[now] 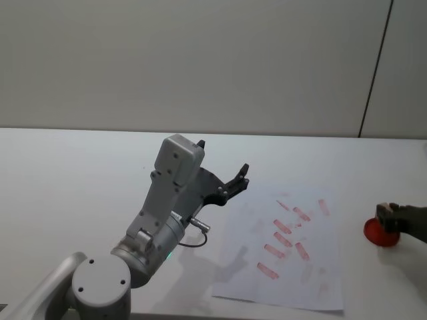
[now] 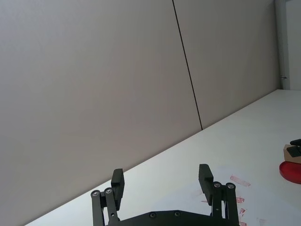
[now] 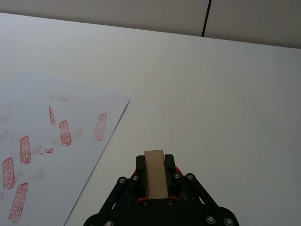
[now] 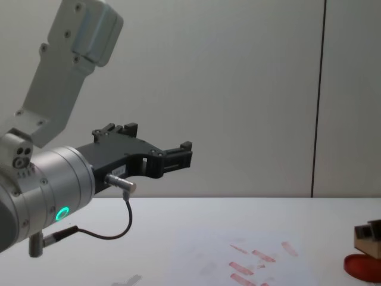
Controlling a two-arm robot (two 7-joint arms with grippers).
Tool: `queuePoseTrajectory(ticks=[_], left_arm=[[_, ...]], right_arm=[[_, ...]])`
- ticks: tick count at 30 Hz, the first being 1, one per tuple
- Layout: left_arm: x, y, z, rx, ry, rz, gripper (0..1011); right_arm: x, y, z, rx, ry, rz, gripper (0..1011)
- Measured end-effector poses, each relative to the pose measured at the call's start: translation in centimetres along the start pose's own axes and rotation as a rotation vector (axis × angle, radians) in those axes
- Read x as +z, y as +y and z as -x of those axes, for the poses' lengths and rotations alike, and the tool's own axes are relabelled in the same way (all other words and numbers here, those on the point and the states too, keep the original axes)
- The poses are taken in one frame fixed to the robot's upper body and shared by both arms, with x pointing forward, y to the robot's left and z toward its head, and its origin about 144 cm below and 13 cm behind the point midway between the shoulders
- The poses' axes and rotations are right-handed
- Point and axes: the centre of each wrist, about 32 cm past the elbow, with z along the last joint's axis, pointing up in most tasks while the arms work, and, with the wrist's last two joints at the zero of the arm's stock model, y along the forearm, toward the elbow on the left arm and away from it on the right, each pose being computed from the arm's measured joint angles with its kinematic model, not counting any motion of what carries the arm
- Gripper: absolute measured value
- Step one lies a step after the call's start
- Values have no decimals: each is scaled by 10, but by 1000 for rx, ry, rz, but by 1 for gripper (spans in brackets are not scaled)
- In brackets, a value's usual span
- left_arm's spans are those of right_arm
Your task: Use the one hand to pick up the stamp and affix it onto the A4 paper.
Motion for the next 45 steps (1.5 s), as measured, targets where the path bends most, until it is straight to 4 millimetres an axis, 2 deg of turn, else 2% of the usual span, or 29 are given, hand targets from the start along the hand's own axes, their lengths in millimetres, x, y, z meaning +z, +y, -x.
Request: queuePoseTrajectory(ticks=[14, 45], left_arm=[[0, 0, 0, 0, 0, 0, 1002], [0, 0, 0, 0, 0, 0, 1002]], right_arm=[[12, -3, -5, 22, 3, 28, 224], [14, -7, -6, 21, 16, 73, 224]])
